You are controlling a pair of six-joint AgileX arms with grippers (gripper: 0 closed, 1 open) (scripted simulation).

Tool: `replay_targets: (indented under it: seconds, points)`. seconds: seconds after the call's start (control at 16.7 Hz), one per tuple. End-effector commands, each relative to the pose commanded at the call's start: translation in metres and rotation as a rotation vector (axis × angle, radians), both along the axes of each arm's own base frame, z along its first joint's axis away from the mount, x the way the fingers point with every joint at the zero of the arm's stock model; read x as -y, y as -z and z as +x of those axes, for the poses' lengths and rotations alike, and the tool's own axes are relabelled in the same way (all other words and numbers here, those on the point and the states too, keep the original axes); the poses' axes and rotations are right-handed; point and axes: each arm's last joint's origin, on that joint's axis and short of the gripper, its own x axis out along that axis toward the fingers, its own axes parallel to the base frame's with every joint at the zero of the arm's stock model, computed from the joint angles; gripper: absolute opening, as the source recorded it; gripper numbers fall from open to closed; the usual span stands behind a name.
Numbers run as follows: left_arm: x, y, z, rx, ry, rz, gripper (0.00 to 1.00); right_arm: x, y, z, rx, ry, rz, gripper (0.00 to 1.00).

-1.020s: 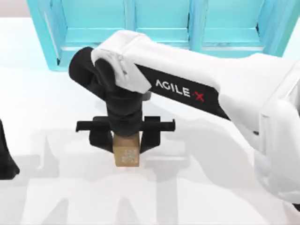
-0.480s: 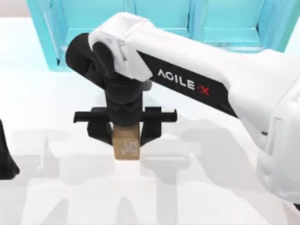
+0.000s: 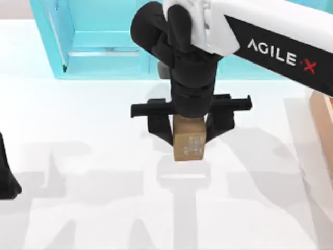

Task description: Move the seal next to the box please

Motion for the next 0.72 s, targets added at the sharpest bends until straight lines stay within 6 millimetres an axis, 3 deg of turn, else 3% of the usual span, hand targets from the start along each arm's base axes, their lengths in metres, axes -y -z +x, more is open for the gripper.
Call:
replay_targets:
  seconds: [0.12,0.24,0.42,0.6,0.72]
  points:
    - [0.000,0.000,0.000,0.000,0.000,0.000,1.00,0.041,-0.022,-0.008,0.003,0.022,0.002,0.00]
    - [0.000,0.000,0.000,0.000,0.000,0.000,1.00,0.089,-0.041,-0.029,0.009,0.071,0.004,0.00]
    - [0.000,0.000,0.000,0.000,0.000,0.000,1.00,0.153,-0.052,-0.068,0.011,0.120,0.004,0.00]
    - [0.000,0.000,0.000,0.000,0.000,0.000,1.00,0.195,-0.049,-0.098,0.005,0.102,0.002,0.00]
    - [0.000,0.000,0.000,0.000,0.000,0.000,1.00,0.208,-0.046,-0.110,0.003,0.071,0.004,0.00]
